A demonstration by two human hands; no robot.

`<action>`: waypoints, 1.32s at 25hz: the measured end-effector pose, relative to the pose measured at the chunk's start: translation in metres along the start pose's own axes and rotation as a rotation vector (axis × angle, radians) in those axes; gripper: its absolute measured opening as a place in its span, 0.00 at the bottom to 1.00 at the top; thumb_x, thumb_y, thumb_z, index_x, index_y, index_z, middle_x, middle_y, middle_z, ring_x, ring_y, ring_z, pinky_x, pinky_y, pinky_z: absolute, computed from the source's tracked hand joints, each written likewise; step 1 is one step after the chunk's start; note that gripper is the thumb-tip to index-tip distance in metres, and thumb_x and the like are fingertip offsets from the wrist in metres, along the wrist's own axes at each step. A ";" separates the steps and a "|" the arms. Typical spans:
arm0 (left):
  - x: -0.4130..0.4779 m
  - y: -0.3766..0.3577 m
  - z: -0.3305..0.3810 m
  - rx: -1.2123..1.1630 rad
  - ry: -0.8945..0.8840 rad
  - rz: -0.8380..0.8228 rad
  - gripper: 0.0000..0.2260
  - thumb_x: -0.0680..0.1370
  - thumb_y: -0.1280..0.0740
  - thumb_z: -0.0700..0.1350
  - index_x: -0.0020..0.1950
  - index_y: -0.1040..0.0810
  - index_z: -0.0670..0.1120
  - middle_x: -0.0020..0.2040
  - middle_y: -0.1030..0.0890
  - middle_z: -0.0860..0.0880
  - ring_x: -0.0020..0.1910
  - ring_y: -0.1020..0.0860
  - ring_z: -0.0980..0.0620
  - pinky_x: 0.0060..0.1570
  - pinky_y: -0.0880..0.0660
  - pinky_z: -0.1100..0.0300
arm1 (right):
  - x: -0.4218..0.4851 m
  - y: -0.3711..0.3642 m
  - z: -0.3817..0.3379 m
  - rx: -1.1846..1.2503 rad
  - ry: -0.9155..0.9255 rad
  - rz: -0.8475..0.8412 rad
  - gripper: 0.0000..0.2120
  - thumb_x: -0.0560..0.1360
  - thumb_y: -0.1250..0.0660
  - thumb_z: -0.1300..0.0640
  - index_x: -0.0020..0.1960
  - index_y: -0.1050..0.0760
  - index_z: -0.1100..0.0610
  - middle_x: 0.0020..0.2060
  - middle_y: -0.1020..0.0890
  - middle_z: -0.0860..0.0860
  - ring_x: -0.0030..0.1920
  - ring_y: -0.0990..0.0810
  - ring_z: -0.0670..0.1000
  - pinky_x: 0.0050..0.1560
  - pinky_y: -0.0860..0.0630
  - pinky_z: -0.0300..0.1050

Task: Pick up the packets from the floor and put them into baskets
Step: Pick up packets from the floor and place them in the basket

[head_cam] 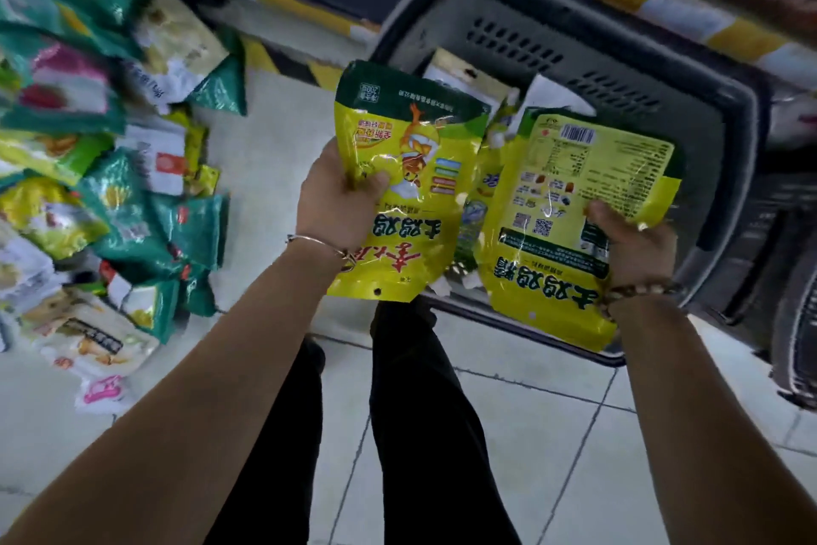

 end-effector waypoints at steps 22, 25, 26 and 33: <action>0.162 -0.126 -0.012 0.565 -0.029 -0.018 0.24 0.77 0.35 0.45 0.70 0.36 0.41 0.64 0.26 0.40 0.63 0.28 0.39 0.56 0.30 0.50 | 0.140 -0.092 0.052 -0.171 -0.084 0.097 0.25 0.69 0.27 0.48 0.61 0.26 0.61 0.57 0.20 0.52 0.57 0.23 0.54 0.48 0.29 0.41; 0.155 -0.122 -0.006 0.479 -0.062 0.053 0.27 0.75 0.33 0.41 0.72 0.39 0.42 0.65 0.26 0.41 0.63 0.28 0.41 0.56 0.31 0.53 | 0.140 -0.081 0.052 -0.299 -0.128 0.174 0.34 0.68 0.27 0.45 0.67 0.34 0.57 0.60 0.22 0.53 0.60 0.25 0.57 0.50 0.30 0.44; 0.148 -0.118 0.001 0.432 -0.121 0.078 0.29 0.74 0.33 0.38 0.73 0.40 0.42 0.66 0.28 0.41 0.66 0.30 0.42 0.59 0.34 0.56 | 0.138 -0.074 0.050 -0.316 -0.131 0.202 0.36 0.68 0.26 0.46 0.69 0.38 0.57 0.61 0.24 0.54 0.61 0.25 0.57 0.50 0.30 0.44; 0.110 -0.158 0.010 1.211 -0.625 -0.205 0.45 0.71 0.27 0.45 0.77 0.56 0.47 0.76 0.61 0.38 0.75 0.61 0.38 0.71 0.58 0.43 | 0.096 -0.118 0.022 -0.870 0.378 -0.164 0.47 0.65 0.27 0.44 0.75 0.51 0.46 0.76 0.51 0.53 0.75 0.51 0.58 0.70 0.47 0.62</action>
Point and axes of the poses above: each hand's wrist, its own x-axis towards the middle knuckle, its own y-axis out of the back of the hand, z = x × y, the point moved 7 cm from there along x, towards the middle knuckle
